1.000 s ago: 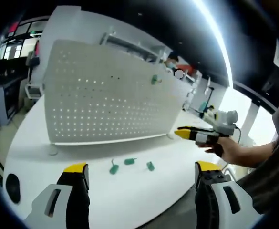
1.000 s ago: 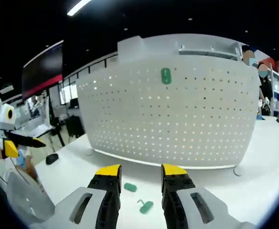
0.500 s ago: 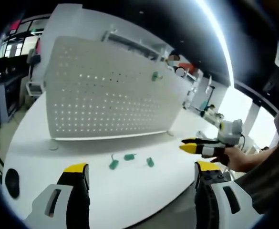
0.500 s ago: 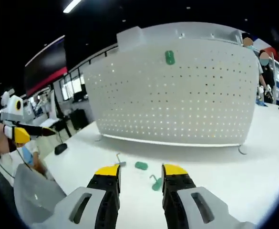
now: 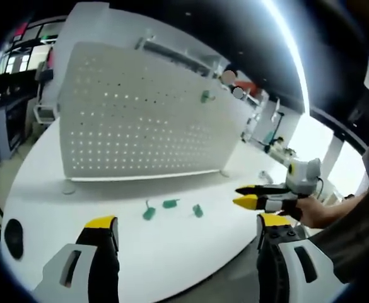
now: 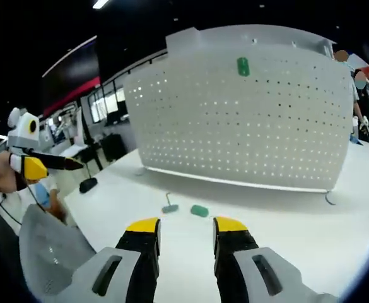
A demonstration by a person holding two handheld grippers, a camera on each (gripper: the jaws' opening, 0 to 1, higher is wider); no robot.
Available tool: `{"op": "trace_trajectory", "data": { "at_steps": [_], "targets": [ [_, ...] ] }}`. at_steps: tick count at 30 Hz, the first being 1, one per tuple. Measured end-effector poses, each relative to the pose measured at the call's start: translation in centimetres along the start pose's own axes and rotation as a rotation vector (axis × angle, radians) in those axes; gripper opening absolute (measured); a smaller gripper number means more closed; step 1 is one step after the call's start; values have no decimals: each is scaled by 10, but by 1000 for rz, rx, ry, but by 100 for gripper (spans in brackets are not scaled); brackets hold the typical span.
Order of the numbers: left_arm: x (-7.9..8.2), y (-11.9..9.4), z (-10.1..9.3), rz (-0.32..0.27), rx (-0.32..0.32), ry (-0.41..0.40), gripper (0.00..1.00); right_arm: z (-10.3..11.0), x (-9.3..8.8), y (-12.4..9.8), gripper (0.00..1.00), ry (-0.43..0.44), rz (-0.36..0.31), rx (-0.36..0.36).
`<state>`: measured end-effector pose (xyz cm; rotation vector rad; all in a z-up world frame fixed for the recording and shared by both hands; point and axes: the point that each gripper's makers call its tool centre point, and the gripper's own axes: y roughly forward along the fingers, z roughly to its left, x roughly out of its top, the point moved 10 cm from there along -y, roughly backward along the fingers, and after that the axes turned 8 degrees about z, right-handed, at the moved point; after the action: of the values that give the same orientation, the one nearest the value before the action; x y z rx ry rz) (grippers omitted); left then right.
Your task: Insert the hook assembly into the mounting plate slot until the hook locks in place.
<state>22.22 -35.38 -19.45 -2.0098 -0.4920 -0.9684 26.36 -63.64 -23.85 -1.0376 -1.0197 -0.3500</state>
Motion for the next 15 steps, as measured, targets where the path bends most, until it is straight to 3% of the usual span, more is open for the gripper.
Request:
{"op": "trace_trajectory", "data": {
  "at_steps": [15],
  "targets": [
    [-1, 2, 12, 20, 17, -22, 92, 24, 20, 74, 30, -76, 67, 148]
  ]
}}
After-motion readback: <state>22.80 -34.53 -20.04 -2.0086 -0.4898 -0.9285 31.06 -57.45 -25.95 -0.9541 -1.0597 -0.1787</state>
